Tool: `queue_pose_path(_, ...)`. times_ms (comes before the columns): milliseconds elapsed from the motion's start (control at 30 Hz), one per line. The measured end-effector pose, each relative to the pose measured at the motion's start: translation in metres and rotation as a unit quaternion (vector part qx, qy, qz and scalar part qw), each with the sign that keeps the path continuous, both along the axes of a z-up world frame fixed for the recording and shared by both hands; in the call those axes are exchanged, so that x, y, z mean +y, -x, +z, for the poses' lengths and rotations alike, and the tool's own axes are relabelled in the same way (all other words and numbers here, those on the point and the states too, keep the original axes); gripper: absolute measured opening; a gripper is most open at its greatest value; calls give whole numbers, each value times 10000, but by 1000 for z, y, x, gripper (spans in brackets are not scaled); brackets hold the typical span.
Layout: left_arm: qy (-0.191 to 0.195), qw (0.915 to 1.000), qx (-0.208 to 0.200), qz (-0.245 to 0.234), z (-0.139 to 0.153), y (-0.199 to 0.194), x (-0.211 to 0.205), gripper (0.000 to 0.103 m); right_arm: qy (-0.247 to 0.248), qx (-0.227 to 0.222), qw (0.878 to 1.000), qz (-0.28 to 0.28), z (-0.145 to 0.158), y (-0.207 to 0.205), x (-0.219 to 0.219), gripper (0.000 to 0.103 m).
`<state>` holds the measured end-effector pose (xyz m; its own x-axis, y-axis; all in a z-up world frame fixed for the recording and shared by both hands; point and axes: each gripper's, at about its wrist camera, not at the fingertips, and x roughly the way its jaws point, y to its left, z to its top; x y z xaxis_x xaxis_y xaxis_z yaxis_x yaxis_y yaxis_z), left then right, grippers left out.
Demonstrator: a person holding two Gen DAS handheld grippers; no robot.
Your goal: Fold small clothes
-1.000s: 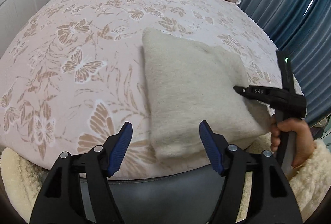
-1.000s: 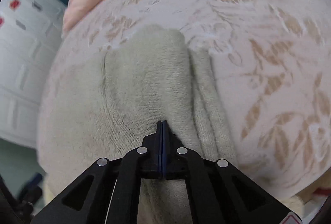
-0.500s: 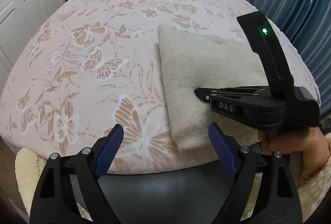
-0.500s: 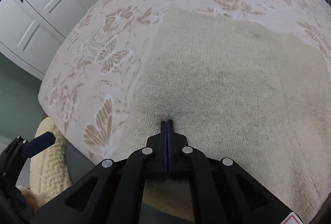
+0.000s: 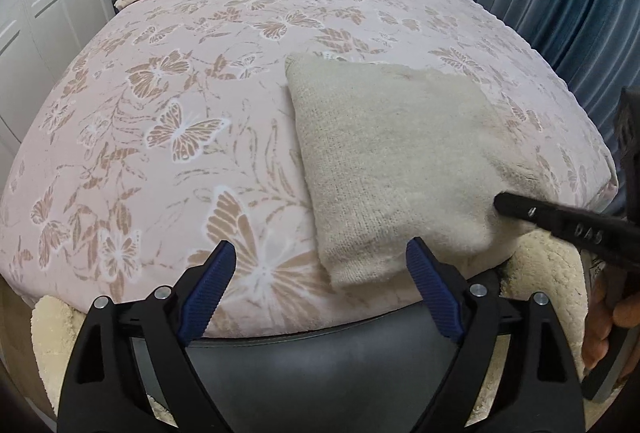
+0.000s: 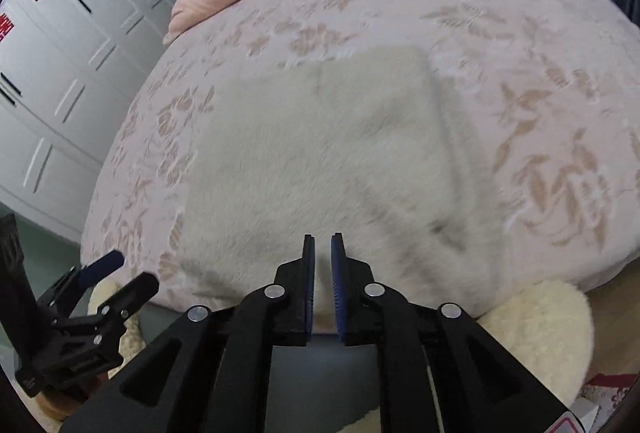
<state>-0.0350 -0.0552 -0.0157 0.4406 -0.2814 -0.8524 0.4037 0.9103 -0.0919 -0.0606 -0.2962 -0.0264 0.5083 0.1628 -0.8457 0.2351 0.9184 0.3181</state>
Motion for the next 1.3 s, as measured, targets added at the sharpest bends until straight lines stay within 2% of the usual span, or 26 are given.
queue_pose_path(33, -15, 10000, -25, -13, 0, 1, -2, 87, 157, -14, 9997, -182, 1, 0, -12, 26)
queue_pose_path(67, -49, 10000, -24, -19, 0, 1, -4, 88, 198, 49, 9993, -312, -1, -1, -24, 27)
queue_pose_path(200, -14, 10000, 47, -20, 1, 1, -11, 88, -452, 324, 9980, -286, -23, -2, -42, 27)
queue_pose_path(267, -54, 9999, -55, -103, 5, 5, -17, 88, -280, 454, 9985, -114, -30, -4, -35, 27)
queue_pose_path(333, -173, 9996, -116, -181, 5, 7, -22, 88, -85, 286, 9995, -133, -20, -1, -29, 28)
queue_pose_path(367, -197, 9995, -115, -216, 5, 8, -23, 88, -99, 45, 9998, -195, -9, 3, -30, 33)
queue_pose_path(400, -203, 9994, -130, -231, 6, 9, -24, 88, -80, -113, 9995, -276, 0, 6, -33, 48)
queue_pose_path(467, -211, 9994, -170, -213, 7, 10, -23, 89, 13, -157, 9990, -423, 4, 6, -42, 58)
queue_pose_path(600, -176, 9997, -19, -171, 4, 9, -26, 89, -358, 284, 9978, -471, -29, -7, -58, 55)
queue_pose_path(633, -165, 9997, 20, -165, 3, 9, -27, 89, -459, 337, 9974, -443, -37, -9, -57, 48)
queue_pose_path(667, -147, 9997, 34, -171, 4, 9, -28, 89, -447, 342, 9975, -422, -41, -11, -54, 28)
queue_pose_path(700, -147, 9997, 11, -189, 5, 11, -29, 89, -442, 314, 9979, -345, -42, -13, -52, 20)
queue_pose_path(733, -183, 9996, -38, -207, 7, 12, -31, 89, -425, 216, 9983, -331, -37, -14, -50, 19)
queue_pose_path(833, -278, 9992, -137, -238, 9, 14, -31, 89, -140, -453, 9985, -273, 6, -5, -50, 16)
queue_pose_path(900, -295, 9993, -130, -204, 9, 14, -31, 90, 32, -611, 9977, -292, 18, 0, -55, 16)
queue_pose_path(933, -292, 9994, -96, -186, 7, 13, -31, 90, 114, -445, 9984, -317, 7, -1, -59, 16)
queue_pose_path(1000, -304, 9994, -24, -168, 3, 11, -32, 90, 240, 244, 9991, -246, -38, -10, -67, 18)
queue_pose_path(1033, -309, 9994, 12, -171, 1, 11, -33, 90, 114, 467, 9985, -260, -58, -10, -70, 19)
queue_pose_path(1067, -317, 9993, 48, -190, 0, 10, -35, 90, -93, 349, 9984, -425, -59, -5, -74, 20)
queue_pose_path(1133, -388, 9989, 83, -240, -2, 11, -36, 90, -320, 115, 9975, -618, -40, 1, -78, 22)
queue_pose_path(1200, -446, 9988, 50, -210, -2, 12, -34, 90, -125, -145, 9966, -799, -14, 8, -74, 27)
queue_pose_path(1233, -459, 9988, 69, -159, -3, 11, -31, 91, -21, -293, 9965, -783, 0, 9, -68, 27)
queue_pose_path(1300, -497, 9987, 108, -27, -5, 7, -25, 91, -114, -587, 9973, -432, 26, 7, -49, 27)
